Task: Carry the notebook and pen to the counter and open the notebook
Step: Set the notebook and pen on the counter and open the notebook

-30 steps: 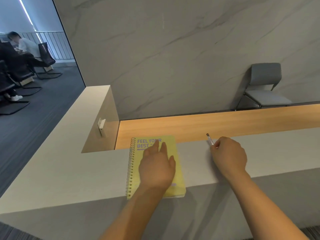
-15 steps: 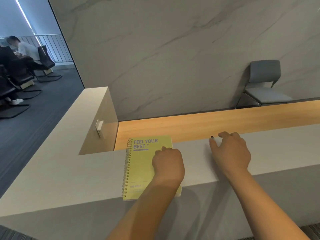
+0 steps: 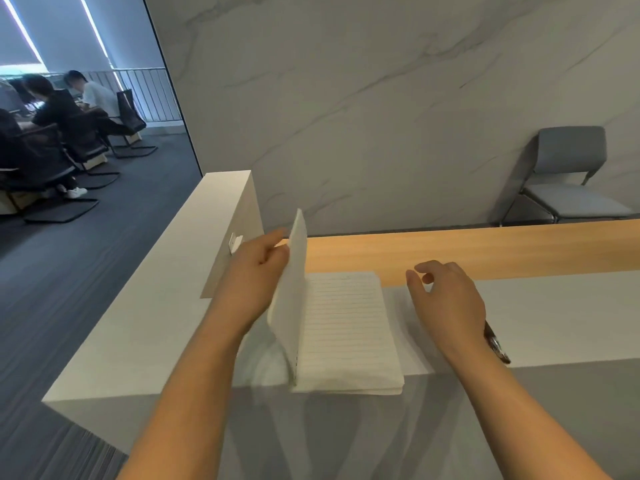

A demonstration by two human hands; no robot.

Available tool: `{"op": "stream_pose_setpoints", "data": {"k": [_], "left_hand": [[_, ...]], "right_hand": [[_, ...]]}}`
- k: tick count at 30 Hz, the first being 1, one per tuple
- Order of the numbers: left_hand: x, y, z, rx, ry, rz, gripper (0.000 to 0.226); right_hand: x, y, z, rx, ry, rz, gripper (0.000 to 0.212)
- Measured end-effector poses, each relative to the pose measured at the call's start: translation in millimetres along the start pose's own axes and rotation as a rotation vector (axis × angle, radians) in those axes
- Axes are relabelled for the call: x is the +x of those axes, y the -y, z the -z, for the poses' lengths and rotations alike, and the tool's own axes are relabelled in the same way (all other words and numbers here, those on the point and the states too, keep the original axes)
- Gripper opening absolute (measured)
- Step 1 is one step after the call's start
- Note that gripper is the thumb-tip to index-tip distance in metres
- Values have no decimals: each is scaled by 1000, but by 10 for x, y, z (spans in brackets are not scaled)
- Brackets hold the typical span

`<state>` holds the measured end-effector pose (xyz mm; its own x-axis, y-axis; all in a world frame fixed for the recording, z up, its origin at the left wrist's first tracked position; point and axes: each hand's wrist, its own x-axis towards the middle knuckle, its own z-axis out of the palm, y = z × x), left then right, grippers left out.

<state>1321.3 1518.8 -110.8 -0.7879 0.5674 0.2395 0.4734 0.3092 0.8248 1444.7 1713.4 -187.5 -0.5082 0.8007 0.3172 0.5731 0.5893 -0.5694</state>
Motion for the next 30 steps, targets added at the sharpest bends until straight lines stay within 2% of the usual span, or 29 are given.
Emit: {"op": "stream_pose_setpoints", "data": {"k": [2,7,12,18,23,30], "left_hand": [[-52,184,290,-76,4,49,33],[-155,761,698,65,8,149,37],[-156,1177,631,293,53,293,34],[-165,1240,438,506,-21,278,35],[-188,1176,390,496,-77,269,34],[-213,1180,391,467,-124,341,36]], "right_hand": [[-22,68,-52,19,22,3,34],[-98,165,-136,38,53,7,31],[-144,185,-165,25,63,23,30],[-98,46,-100,-79,18,12,31],[30,-315,67,-303,18,-179,37],[-20,-514,152,-356,105,-303,31]]}}
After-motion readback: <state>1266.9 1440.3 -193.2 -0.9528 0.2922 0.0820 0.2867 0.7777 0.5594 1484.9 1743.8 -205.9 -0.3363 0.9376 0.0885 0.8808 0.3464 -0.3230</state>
